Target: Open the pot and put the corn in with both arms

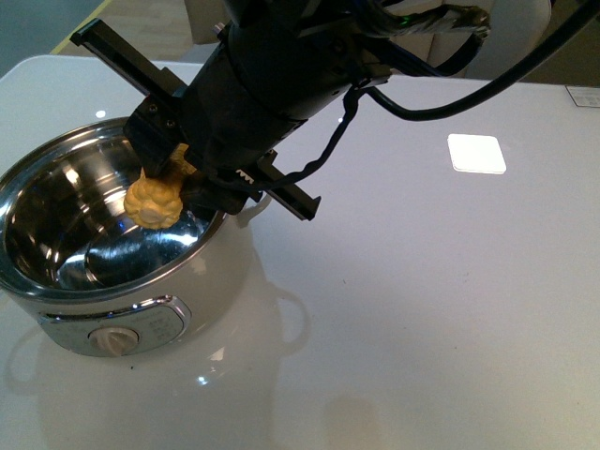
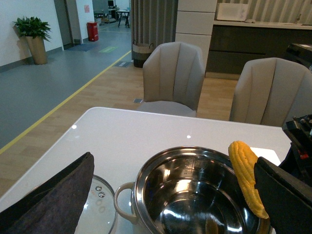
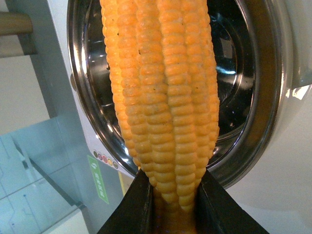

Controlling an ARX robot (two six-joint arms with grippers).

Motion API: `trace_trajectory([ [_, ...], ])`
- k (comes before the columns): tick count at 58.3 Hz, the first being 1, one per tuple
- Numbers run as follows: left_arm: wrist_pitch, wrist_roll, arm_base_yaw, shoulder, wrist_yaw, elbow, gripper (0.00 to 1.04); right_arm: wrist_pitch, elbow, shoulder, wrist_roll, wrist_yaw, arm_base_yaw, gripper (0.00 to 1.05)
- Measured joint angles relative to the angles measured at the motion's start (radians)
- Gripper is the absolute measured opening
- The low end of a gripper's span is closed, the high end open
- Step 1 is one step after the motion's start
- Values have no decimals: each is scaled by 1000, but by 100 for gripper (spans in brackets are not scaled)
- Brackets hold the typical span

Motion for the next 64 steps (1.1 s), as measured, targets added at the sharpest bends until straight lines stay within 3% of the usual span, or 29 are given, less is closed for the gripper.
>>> trace_trajectory([
  [18, 0, 0, 0, 0, 0, 0, 98, -46, 77, 64, -5, 5, 14, 15],
  [27, 0, 0, 0, 0, 0, 0, 98, -58, 89, 77, -8, 11, 14, 20],
  [32, 0, 0, 0, 0, 0, 0, 98, -58, 89, 78, -8, 14, 14, 39],
  [54, 0, 0, 0, 0, 0, 0, 98, -33, 69, 63, -7, 15, 13, 96],
  [64, 0, 0, 0, 0, 0, 0, 98, 24, 3, 5, 8, 14, -1, 96],
])
